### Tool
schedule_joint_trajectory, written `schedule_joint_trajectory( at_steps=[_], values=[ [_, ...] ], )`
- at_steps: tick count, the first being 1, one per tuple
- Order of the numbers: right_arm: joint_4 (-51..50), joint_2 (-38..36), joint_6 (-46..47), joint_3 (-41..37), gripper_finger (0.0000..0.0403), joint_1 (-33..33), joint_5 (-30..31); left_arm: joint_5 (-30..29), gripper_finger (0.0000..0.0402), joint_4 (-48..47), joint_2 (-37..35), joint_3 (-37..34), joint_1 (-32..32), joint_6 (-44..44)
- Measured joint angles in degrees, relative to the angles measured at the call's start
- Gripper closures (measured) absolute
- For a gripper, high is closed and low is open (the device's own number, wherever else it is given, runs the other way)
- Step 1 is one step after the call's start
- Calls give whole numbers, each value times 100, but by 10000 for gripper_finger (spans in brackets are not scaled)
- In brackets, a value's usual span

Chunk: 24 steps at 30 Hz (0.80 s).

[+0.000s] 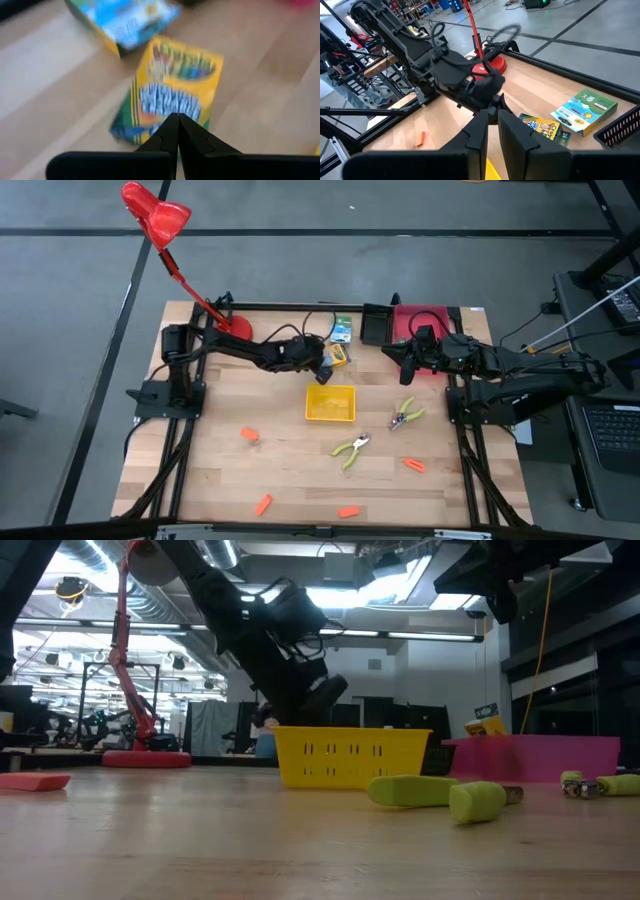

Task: Pick & Place School Supplies
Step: Put the bottom yellow crayon box into the red bin

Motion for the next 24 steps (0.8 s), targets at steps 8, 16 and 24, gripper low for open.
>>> schedule_joint_trajectory(
  at_steps=[8,16,24],
  values=[
    [2,0,159,0,355,1,0,211,400,-39,294,11,-51,83],
    [2,0,192,0,355,1,13,195,400,-652,276,35,-49,84],
    [2,0,192,1,355,1,48,-59,400,-692,198,6,-97,-108]
  ],
)
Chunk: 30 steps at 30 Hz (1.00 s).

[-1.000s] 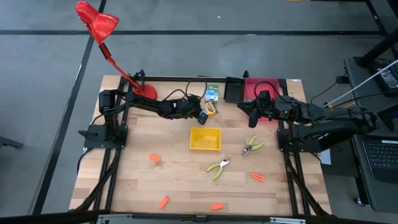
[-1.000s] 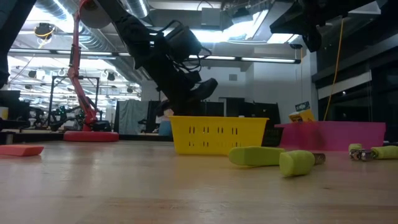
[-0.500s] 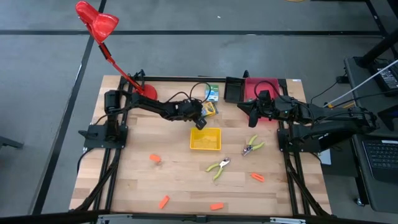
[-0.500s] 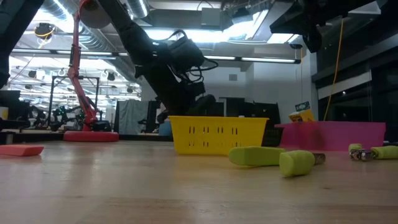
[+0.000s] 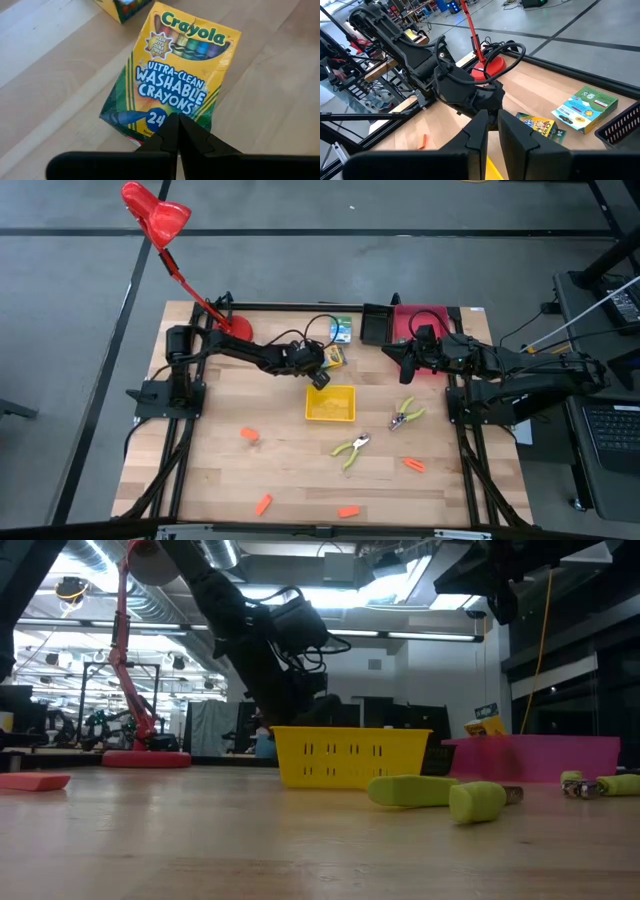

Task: Pick & Place School Supplies
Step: Put the bottom yellow crayon box into the red bin

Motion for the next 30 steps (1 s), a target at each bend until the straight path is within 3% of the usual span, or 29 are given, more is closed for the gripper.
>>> schedule_joint_trajectory(
  at_steps=[9,12,24,30],
  values=[
    [2,4,-18,-1,355,4,66,-142,400,-65,-180,-31,50,280],
    [2,4,-17,1,355,4,65,93,400,260,-184,-35,55,385],
    [-148,26,104,-1,355,4,85,167,400,-222,-219,-11,38,-87],
    [-378,443,430,1,355,4,-109,139,400,-250,-222,-11,4,-358]
  ],
)
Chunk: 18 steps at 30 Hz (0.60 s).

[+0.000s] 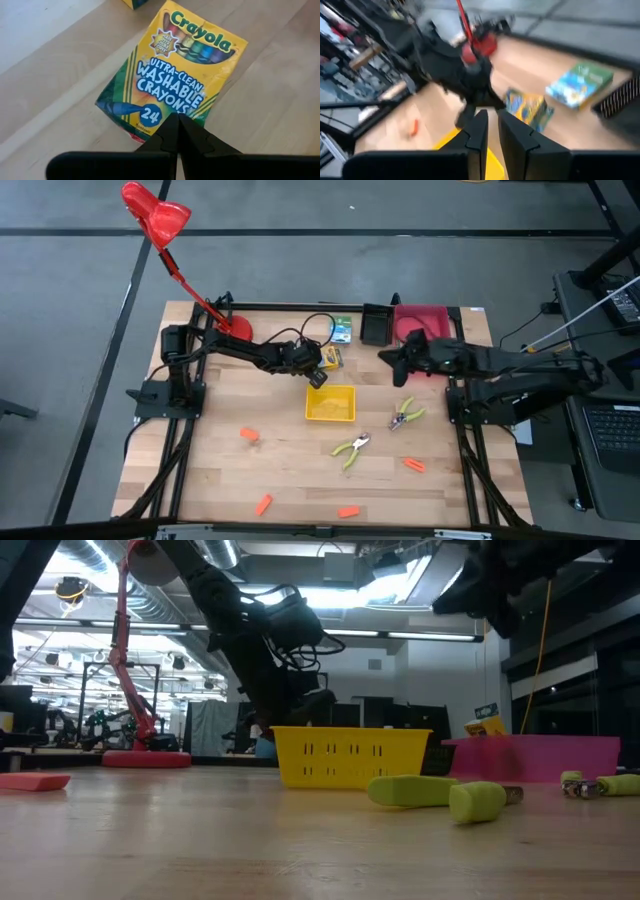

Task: Pick & Place School Supplies
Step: Put the bottom yellow crayon box into the red bin

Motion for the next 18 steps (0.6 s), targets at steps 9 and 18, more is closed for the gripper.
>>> schedule_joint_trajectory(
  at_steps=[9,18],
  values=[
    [743,1530,771,-2,353,-390,-1239,9,400,67,-7,-90,0,-409],
    [1420,1983,837,-2,319,-597,-1676,-101,400,692,-307,-485,-152,-1381]
  ],
)
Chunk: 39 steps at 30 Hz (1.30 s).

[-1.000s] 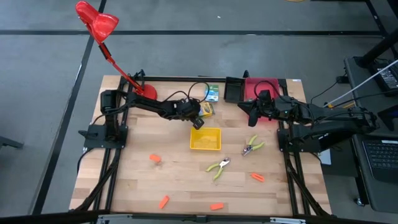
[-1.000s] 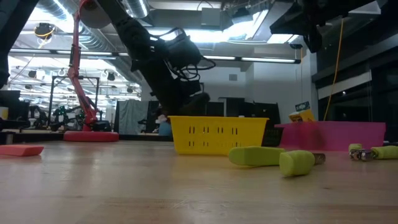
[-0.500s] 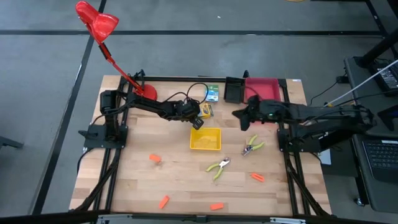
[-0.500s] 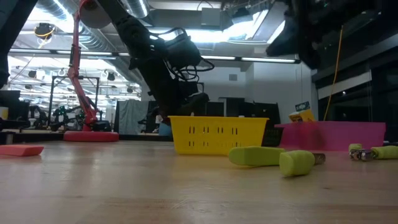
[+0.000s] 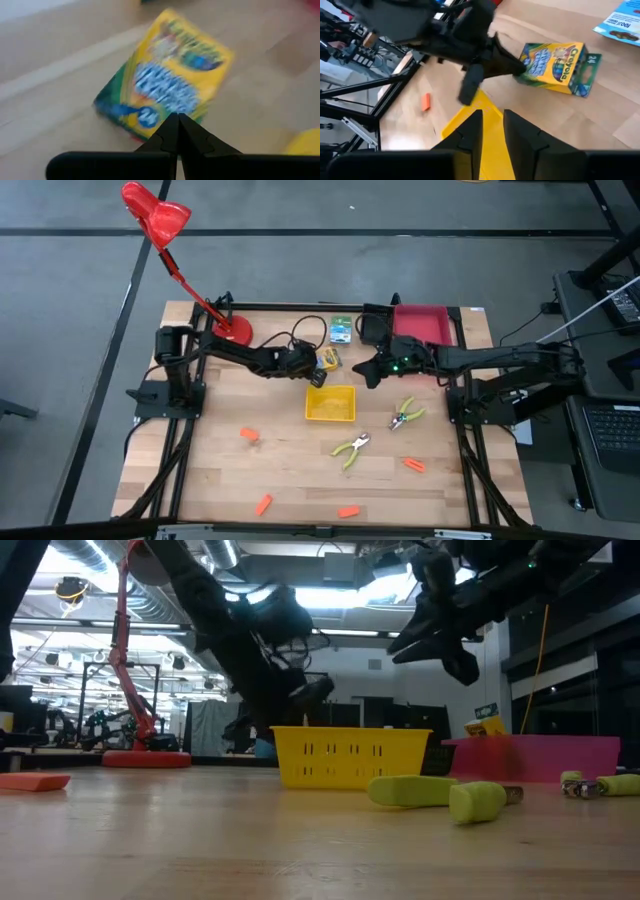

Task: Pick & Place School Supplies
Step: Put the bottom yellow crayon box into the red bin

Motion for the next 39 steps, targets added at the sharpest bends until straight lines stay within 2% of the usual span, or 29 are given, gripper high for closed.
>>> schedule_joint_trajectory(
  at_steps=[8,14,21,31,39],
  values=[
    [-4,0,-4,0,316,3,125,-208,400,93,-200,14,146,-176],
    [-9,0,4,0,316,7,180,-234,400,-245,-203,15,370,-366],
    [-72,0,20,0,316,7,239,30,400,-295,-203,-143,504,-374],
    [-151,20,29,0,316,3,290,42,400,-287,-225,-306,456,-530],
    [-5,469,193,-2,316,-121,-69,37,400,-443,-229,-306,426,-473]
  ],
)
